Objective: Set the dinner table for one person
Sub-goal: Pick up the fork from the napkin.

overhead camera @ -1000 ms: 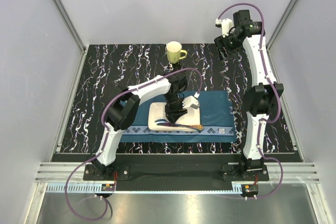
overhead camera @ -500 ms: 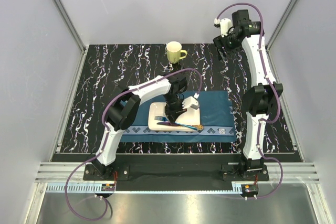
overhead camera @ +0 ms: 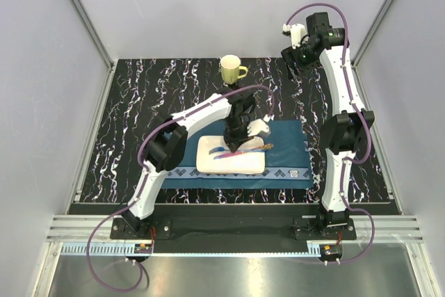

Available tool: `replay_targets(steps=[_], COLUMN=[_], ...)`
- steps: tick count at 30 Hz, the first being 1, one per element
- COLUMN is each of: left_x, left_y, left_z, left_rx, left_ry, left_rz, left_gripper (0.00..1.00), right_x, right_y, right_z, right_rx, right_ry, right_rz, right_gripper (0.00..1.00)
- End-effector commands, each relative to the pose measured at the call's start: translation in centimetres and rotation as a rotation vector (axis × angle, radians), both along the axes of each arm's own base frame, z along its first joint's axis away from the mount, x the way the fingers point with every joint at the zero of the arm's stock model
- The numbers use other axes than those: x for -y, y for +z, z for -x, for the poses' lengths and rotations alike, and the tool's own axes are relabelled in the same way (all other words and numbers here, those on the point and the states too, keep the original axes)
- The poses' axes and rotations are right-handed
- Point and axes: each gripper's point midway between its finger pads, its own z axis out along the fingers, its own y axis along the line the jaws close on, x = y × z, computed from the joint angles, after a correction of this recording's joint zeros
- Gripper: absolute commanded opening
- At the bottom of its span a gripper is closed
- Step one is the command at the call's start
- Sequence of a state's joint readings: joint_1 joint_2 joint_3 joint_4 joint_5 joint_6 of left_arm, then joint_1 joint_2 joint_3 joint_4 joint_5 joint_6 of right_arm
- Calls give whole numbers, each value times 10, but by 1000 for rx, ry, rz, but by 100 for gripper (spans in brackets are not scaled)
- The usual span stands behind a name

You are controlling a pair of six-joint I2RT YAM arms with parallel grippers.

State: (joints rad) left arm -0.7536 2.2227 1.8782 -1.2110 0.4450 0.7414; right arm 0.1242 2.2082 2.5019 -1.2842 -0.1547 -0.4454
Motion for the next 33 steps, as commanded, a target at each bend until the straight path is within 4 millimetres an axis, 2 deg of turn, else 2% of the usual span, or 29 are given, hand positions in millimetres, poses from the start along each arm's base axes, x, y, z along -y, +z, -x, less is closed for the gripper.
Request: replay_targets(steps=[1,3,5,13,19,24,27,31,33], left_x=[9,11,8,-9,-17,-28,-42,-58,-66], left_y=[31,43,45,33,38,56,68,87,88], left_z=[-37,-45,-44,-26,-33,-49,-56,-56,-55], left_rx=[149,187,183,125,143,212,244,312,332], left_ry=[-4,-14,-24,-48,-40,-53,-70,-141,-213], left_rz=[44,53,42,-10,-10,-3,-14,-18,-10], left_gripper=[0,0,0,0,0,0,0,0,0], right_x=[-11,-11,-11,-11,-12,-11,-12,-12,-12], right_y=[31,33,34,39,39,34,34,33,34], right_z=[1,0,-1,-3,-4,-3,-2,-3,-3], right_rx=[75,82,85,103,107,91,88,86,89], right_ry=[13,14,14,16,15,16,15,16,15], right_rz=[-43,-45,-45,-44,-46,-41,-45,-48,-49], right_gripper=[72,71,71,71,71,71,71,72,71])
